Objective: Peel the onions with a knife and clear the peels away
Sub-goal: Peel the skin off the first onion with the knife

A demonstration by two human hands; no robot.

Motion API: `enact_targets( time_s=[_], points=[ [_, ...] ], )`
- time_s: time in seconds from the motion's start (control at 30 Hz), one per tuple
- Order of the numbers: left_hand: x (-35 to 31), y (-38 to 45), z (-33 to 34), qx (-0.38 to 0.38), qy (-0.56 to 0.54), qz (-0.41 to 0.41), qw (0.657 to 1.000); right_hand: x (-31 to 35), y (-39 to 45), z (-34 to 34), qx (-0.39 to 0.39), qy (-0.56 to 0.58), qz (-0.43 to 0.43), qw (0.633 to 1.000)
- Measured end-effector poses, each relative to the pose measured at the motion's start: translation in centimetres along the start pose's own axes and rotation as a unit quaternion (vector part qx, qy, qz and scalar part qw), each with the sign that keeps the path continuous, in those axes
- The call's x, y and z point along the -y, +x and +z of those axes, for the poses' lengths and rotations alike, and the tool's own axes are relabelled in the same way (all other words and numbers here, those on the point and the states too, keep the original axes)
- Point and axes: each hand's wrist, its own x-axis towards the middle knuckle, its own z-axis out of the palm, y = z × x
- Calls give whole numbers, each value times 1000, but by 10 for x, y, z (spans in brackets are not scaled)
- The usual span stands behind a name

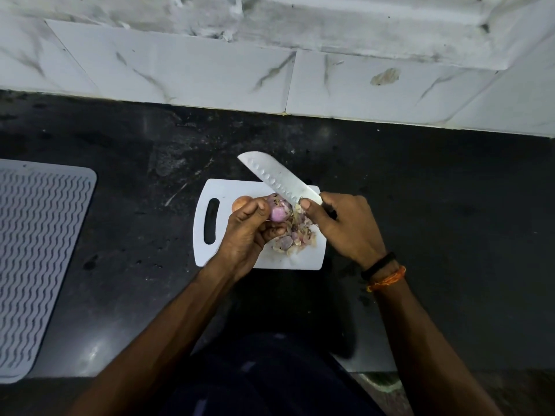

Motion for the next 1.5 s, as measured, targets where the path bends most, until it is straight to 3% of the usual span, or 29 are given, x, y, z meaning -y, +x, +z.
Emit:
enact_targets(
  time_s=[0.3,0.73,0.93,1.0,1.07,1.2,1.5],
  points=[
    [-5,-4,4,10,-4,-7,1000,0,2,3,12,-3,-12,1000],
    [-5,-5,4,20,-10,-25,999,4,1,21,-102,-56,-12,993],
    [-3,-6,3,11,-11,-25,1000,2,0,21,-82,-72,12,994],
    [-1,-5,2,15,-22,-26,999,3,-2,20,-57,-30,18,998],
    [-1,-5,1,16,-47,-37,998,5,-4,18,-32,82,39,995],
    [-4,-6,2,4,-82,-53,995,5,-8,13,-53,183,68,979],
    [-2,-4,1,14,-112,-101,988,-4,-12,11,-30,64,47,996]
  ],
)
